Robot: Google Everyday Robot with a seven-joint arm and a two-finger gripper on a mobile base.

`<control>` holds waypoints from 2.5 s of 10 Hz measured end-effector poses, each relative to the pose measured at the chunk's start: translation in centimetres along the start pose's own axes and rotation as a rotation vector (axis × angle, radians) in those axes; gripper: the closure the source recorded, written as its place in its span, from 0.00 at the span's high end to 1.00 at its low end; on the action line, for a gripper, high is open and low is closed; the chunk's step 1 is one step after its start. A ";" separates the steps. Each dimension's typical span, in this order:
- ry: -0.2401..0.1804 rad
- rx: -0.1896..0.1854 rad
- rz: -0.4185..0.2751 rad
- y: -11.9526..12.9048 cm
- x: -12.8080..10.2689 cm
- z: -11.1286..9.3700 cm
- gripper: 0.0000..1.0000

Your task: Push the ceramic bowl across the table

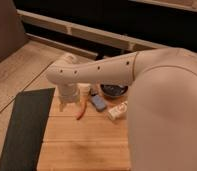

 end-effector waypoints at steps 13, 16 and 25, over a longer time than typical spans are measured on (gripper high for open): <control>-0.037 0.005 0.230 -11.8 -5.0 2.2 0.65; 0.020 0.121 0.349 -19.3 -6.3 5.2 0.65; 0.236 -0.005 0.386 -24.7 -9.9 12.9 0.65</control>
